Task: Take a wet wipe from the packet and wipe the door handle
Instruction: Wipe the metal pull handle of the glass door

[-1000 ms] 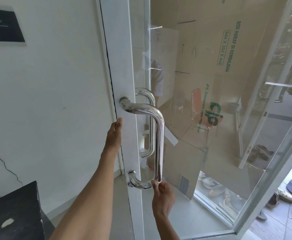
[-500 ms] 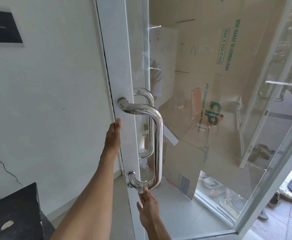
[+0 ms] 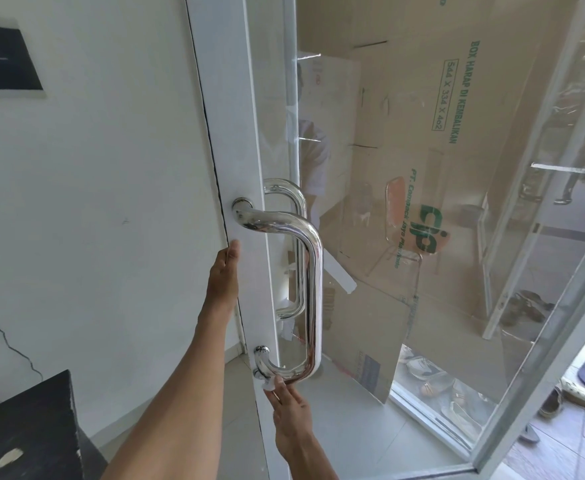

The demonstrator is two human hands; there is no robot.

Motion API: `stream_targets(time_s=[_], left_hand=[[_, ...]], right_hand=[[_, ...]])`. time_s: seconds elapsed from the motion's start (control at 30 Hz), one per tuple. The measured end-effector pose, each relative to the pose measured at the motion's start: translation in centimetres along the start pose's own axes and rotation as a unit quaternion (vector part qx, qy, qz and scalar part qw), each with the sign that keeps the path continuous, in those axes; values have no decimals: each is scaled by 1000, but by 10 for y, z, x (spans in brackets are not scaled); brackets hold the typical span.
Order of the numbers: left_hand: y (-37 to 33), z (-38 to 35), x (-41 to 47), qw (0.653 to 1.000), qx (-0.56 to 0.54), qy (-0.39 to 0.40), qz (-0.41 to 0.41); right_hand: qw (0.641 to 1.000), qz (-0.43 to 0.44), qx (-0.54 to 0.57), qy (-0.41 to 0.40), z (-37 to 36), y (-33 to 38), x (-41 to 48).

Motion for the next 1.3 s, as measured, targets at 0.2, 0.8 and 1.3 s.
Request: stream_targets(time_s=[0.2,0.8,1.3], left_hand=[[1,2,-1,1000,2,2,5],[-4,4,-12,1000,6,0,14],[-11,4,-16,1000,19,9,10]], right_hand=[[995,60,53,-53,10,14,1],[901,381,-192,-77,22,124,-52],[823,529,-204,-27,-78,245,-139]])
Point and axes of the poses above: each hand's wrist, its own x-axis towards the middle knuckle, its own z-axis out of the back of the hand, y = z × x, the point moved 7 cm from there along x, towards the middle knuckle, and after that the axes turned 5 degrees about -y, right-handed, at the moved point
